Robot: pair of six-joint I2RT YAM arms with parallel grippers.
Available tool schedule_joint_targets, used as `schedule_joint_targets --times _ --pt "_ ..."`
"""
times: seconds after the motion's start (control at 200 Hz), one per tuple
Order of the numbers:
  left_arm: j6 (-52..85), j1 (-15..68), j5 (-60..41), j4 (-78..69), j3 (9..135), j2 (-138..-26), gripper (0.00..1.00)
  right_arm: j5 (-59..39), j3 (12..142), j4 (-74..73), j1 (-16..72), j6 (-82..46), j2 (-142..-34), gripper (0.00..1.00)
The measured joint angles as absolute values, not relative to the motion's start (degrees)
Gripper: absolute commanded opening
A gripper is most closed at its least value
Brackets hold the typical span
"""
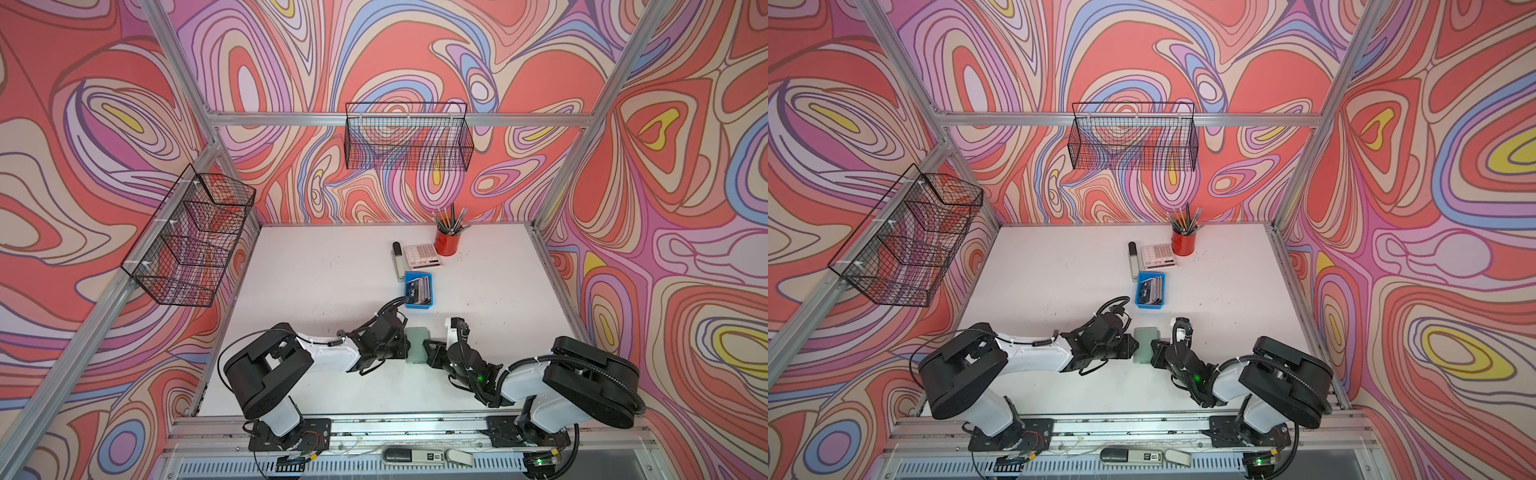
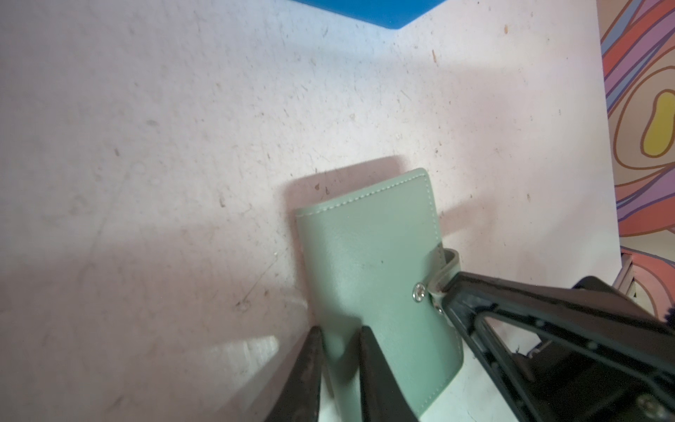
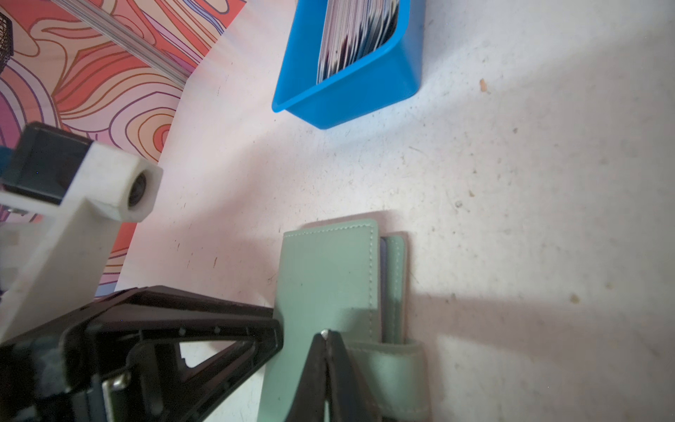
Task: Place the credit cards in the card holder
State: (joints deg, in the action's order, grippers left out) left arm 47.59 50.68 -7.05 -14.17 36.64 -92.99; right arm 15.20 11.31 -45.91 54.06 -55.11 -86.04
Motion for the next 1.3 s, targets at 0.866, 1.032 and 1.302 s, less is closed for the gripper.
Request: schedule_joint_targets --times 0.866,1.032,1.302 --pt "47.6 50.7 -7.0 -14.2 36.6 -93.0 0.21 17.0 14.2 -47.5 54.0 -53.7 -89.9 0.0" --pt "47.6 50.7 -7.0 -14.2 36.6 -93.0 0.21 16.5 13.1 -49.9 54.0 -54.2 -90.3 0.0" --pt "47.6 50.7 -7.1 -14.2 36.6 -93.0 0.21 15.6 12.0 -51.9 54.0 -55.0 -90.3 0.0"
